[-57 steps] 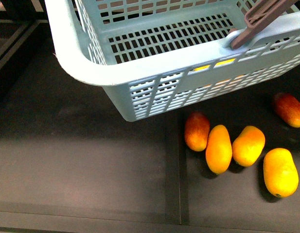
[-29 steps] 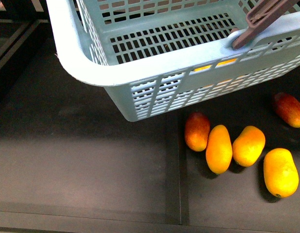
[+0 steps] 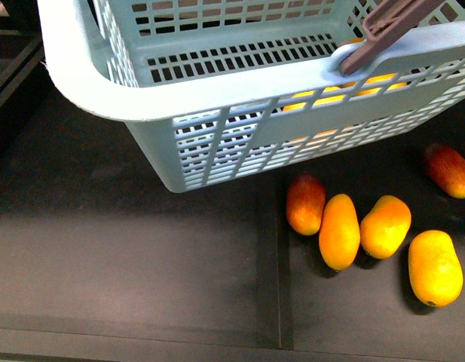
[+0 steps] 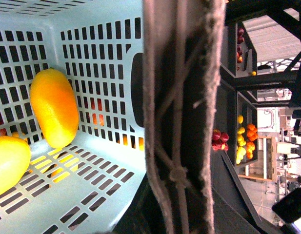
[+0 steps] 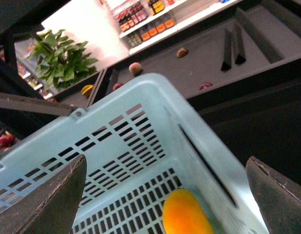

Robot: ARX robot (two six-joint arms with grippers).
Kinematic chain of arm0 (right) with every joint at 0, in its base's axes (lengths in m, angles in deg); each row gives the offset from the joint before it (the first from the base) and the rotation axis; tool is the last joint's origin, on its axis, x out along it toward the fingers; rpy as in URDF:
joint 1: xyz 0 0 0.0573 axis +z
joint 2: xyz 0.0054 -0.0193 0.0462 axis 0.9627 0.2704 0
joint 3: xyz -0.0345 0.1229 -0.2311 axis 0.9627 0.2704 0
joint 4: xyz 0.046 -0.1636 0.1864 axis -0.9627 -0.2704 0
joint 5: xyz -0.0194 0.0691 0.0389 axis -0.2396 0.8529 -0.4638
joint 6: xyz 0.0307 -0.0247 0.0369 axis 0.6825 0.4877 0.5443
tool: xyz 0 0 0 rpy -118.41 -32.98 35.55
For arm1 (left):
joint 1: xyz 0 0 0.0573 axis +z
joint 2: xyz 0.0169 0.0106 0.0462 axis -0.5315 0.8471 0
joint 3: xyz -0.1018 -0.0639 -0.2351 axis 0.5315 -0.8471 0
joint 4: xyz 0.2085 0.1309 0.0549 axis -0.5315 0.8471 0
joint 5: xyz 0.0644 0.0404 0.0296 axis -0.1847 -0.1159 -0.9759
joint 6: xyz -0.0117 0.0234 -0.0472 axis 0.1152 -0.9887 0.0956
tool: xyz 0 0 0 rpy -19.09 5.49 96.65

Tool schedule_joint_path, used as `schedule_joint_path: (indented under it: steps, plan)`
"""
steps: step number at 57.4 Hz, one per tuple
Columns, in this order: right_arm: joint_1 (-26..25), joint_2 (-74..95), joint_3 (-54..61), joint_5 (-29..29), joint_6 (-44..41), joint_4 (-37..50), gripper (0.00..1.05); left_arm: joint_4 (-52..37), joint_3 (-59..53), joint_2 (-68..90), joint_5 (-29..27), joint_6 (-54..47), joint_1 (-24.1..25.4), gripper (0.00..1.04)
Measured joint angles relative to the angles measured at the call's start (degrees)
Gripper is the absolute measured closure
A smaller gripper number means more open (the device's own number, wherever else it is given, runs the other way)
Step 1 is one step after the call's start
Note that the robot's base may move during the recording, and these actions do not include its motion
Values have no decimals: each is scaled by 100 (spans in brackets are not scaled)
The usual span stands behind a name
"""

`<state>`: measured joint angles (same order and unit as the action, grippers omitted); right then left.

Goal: Pick lemon and mango into basket

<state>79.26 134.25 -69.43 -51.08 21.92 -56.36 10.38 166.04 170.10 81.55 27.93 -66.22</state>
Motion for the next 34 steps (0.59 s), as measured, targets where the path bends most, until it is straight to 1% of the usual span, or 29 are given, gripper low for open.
schedule_joint_path:
  steps: [9, 14, 16, 18, 22, 24, 25, 27, 28, 30, 31, 34]
  plan:
    - [-533, -1119, 636, 107, 26, -487, 9, 0, 0, 0, -17, -42, 0, 99]
    - [-841, -1825, 960, -9, 44, -901, 9, 0, 0, 0, 24, -20, -2, 99]
    - [-992, -2159, 1187, 199, -295, -844, 14, 0, 0, 0, 35, -13, -2, 99]
    - [-1036, -2367, 1366, 295, -588, -743, 19, 0, 0, 0, 46, -13, -2, 99]
    - [-1032, -2688, 1674, 358, -1412, -590, 29, 0, 0, 0, 48, -7, -2, 99]
    - [-1005, -2830, 1853, 382, -1812, -514, 36, 0, 0, 0, 44, -4, -9, 99]
    - [-984, -2914, 1993, 367, -2024, -470, 42, 0, 0, 0, 42, -7, -15, 99]
    - [-957, -2986, 2177, 332, -2225, -428, 49, 0, 0, 0, 44, -9, -17, 99]
    - [-927, -3001, 2221, 280, -2271, -424, 50, 0, 0, 0, 44, -9, -17, 99]
    - [-802, -3034, 2337, 42, -2365, -422, 48, 0, 0, 0, 46, -7, -15, 99]
    - [-719, -3051, 2393, -26, -2415, -422, 45, 0, 0, 0, 44, -4, -15, 99]
    - [-595, -3082, 2455, -52, -2505, -422, 36, 0, 0, 0, 31, -2, 0, 99]
